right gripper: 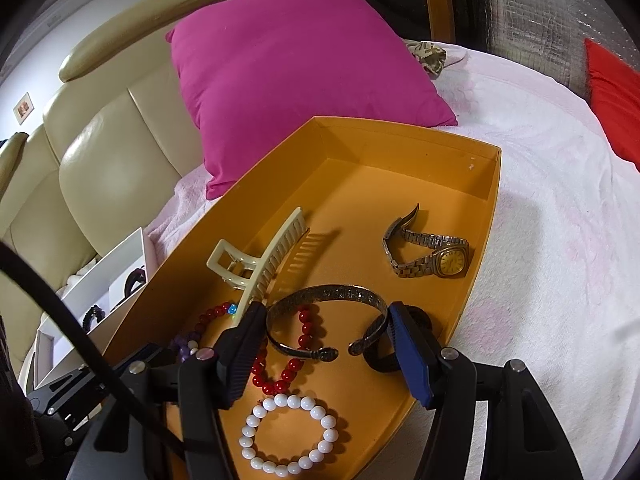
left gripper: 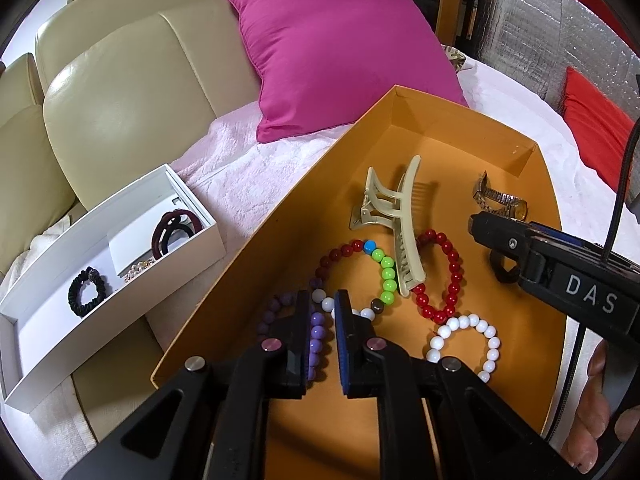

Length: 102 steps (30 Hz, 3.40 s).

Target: Organize jewelry

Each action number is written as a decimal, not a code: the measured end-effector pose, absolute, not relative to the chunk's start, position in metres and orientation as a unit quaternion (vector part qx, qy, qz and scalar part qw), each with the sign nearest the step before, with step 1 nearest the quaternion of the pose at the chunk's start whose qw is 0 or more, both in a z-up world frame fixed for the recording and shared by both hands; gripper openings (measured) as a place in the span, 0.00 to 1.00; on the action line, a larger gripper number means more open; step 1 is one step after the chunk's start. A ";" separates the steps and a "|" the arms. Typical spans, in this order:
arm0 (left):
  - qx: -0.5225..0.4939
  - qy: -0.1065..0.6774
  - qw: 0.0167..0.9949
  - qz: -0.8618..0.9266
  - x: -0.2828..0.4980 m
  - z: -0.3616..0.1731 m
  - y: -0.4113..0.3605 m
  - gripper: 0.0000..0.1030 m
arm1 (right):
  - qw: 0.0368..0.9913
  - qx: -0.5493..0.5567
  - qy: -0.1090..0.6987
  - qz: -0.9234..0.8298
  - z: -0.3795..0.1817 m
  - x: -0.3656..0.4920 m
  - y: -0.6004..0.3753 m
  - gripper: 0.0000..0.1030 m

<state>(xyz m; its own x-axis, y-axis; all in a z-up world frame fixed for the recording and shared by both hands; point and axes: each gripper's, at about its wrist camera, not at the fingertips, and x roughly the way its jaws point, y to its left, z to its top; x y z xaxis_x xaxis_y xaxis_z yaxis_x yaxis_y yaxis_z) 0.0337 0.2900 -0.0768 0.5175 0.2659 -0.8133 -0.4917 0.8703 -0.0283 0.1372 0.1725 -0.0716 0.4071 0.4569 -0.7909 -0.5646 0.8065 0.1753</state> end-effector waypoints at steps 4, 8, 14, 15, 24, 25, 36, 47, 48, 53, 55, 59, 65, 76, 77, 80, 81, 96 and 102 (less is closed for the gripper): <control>-0.129 0.437 0.862 0.222 0.033 -0.076 0.290 0.23 | 0.837 -0.059 0.451 0.305 -0.072 0.137 0.172 0.64; -0.128 0.435 0.863 0.223 0.032 -0.075 0.290 0.26 | 0.838 -0.058 0.449 0.305 -0.073 0.137 0.173 0.65; -0.127 0.437 0.863 0.222 0.033 -0.075 0.290 0.26 | 0.838 -0.049 0.447 0.308 -0.073 0.137 0.170 0.65; -0.127 0.437 0.862 0.222 0.033 -0.075 0.289 0.26 | 0.838 -0.046 0.447 0.309 -0.073 0.137 0.169 0.65; -0.127 0.439 0.861 0.221 0.034 -0.075 0.289 0.26 | 0.841 -0.047 0.441 0.309 -0.072 0.135 0.169 0.65; -0.127 0.440 0.861 0.221 0.034 -0.075 0.289 0.26 | 0.842 -0.047 0.441 0.309 -0.072 0.135 0.169 0.65; -0.125 0.442 0.860 0.222 0.035 -0.076 0.289 0.26 | 0.847 -0.019 0.432 0.309 -0.066 0.134 0.160 0.63; -0.118 0.456 0.852 0.228 0.037 -0.083 0.291 0.26 | 0.849 -0.051 0.457 0.262 -0.070 0.144 0.158 0.33; -0.118 0.457 0.851 0.229 0.038 -0.084 0.291 0.26 | 0.850 -0.058 0.456 0.257 -0.071 0.144 0.159 0.32; -0.114 0.466 0.847 0.228 0.040 -0.088 0.291 0.26 | 0.845 -0.067 0.472 0.242 -0.074 0.145 0.162 0.28; -0.112 0.467 0.847 0.230 0.040 -0.090 0.291 0.26 | 0.844 -0.066 0.477 0.237 -0.075 0.146 0.162 0.24; -0.112 0.471 0.844 0.232 0.040 -0.096 0.291 0.26 | 0.841 -0.035 0.495 0.215 -0.078 0.151 0.150 0.10; -0.112 0.472 0.843 0.234 0.039 -0.102 0.289 0.28 | 0.838 -0.013 0.508 0.197 -0.082 0.152 0.139 0.03; -0.134 0.483 0.834 0.230 0.040 -0.107 0.293 0.29 | 0.839 0.014 0.487 0.242 -0.069 0.127 0.145 0.08; -0.134 0.482 0.835 0.230 0.040 -0.107 0.292 0.29 | 0.842 0.026 0.479 0.248 -0.066 0.126 0.141 0.08; -0.131 0.476 0.838 0.230 0.039 -0.104 0.291 0.29 | 0.852 0.045 0.464 0.238 -0.056 0.128 0.126 0.16; -0.131 0.476 0.838 0.232 0.039 -0.103 0.291 0.29 | 0.851 0.056 0.465 0.239 -0.055 0.131 0.121 0.20; -0.135 0.469 0.844 0.221 0.038 -0.097 0.287 0.30 | 0.848 0.076 0.502 0.154 -0.068 0.166 0.111 0.31; -0.137 0.469 0.845 0.216 0.040 -0.097 0.288 0.30 | 0.856 0.038 0.497 0.135 -0.072 0.163 0.128 0.15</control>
